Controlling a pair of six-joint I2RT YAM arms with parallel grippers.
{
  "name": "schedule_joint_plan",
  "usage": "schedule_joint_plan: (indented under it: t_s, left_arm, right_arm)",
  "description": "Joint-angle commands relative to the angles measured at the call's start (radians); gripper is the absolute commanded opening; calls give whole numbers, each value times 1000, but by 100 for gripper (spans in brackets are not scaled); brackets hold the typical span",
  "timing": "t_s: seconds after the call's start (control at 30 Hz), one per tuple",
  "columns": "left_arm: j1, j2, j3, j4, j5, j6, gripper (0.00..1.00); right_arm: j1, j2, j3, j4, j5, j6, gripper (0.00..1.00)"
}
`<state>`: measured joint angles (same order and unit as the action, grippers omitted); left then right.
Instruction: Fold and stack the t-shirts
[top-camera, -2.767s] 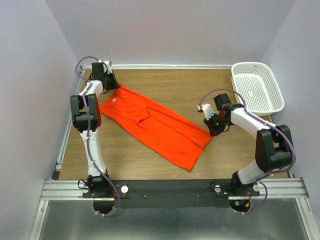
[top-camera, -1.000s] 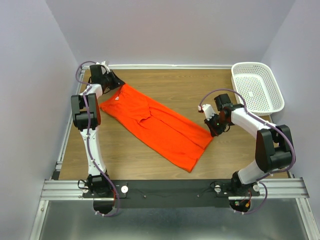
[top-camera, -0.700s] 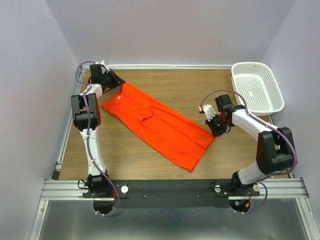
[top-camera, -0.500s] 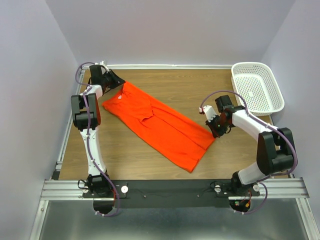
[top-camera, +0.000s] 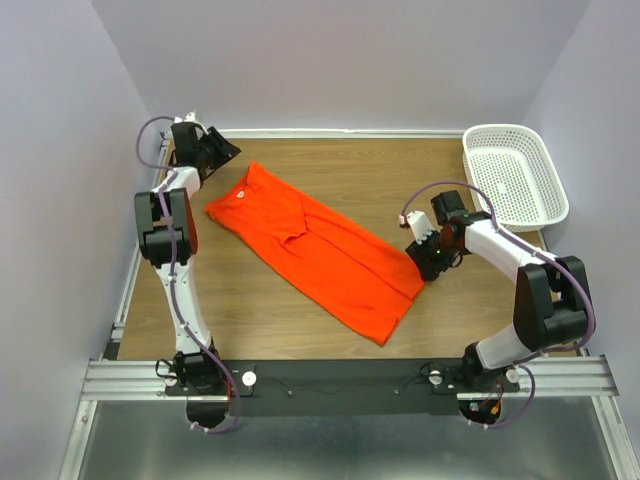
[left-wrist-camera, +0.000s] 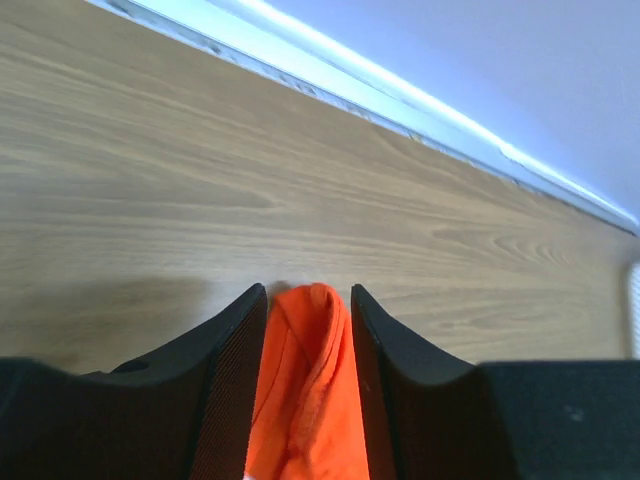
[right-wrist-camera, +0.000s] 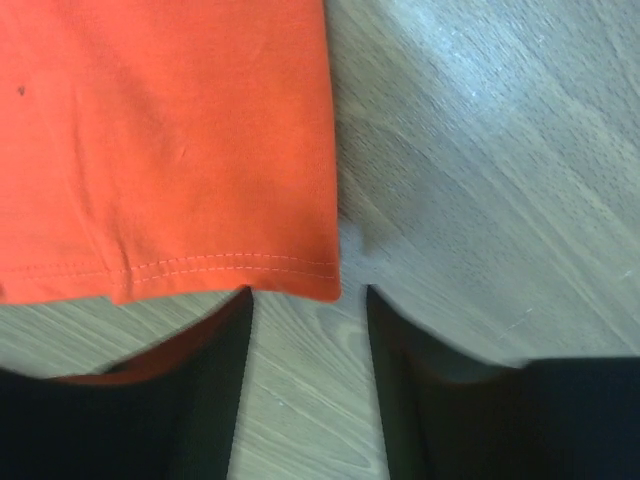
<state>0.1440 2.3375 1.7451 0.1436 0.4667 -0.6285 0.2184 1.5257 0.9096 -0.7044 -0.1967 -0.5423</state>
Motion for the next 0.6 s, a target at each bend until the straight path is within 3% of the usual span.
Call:
schedule_joint_plan:
  t_s: [0.0,0.07,0.13,0.2,0.27,0.37,0.5,0.57]
  left_arm:
    - [11,-281,-83,-7,-275,126,50]
    - [11,-377,-217,26,-411,154,56]
    - [15,-535,-395,76,-536,168,69]
    - [35,-686,-514,146,-592,124,85]
    - [63,-774,-680,168,-580,72,94]
    - [118,-911,-892,218,-438,-45,95]
    - [154,-998,-1103,220,-327,-175,90]
    - [164,-998,-1202,252,-261,-210,88]
  right_arm:
    - [-10,-54,31,-7,14,21,72]
    - [-13,-71,57,0,6,31,79]
    - [-11,-97,81,14,-20,57,83]
    - [-13,-128,110,52,-70,79,86]
    - [-13,-153,123,82,-142,93,87]
    - [-13,-206,111,144,-375,102,100]
    - [-11,-228,74,194,-665,77,100]
    - [-11,-204,81,191,-720,91,100]
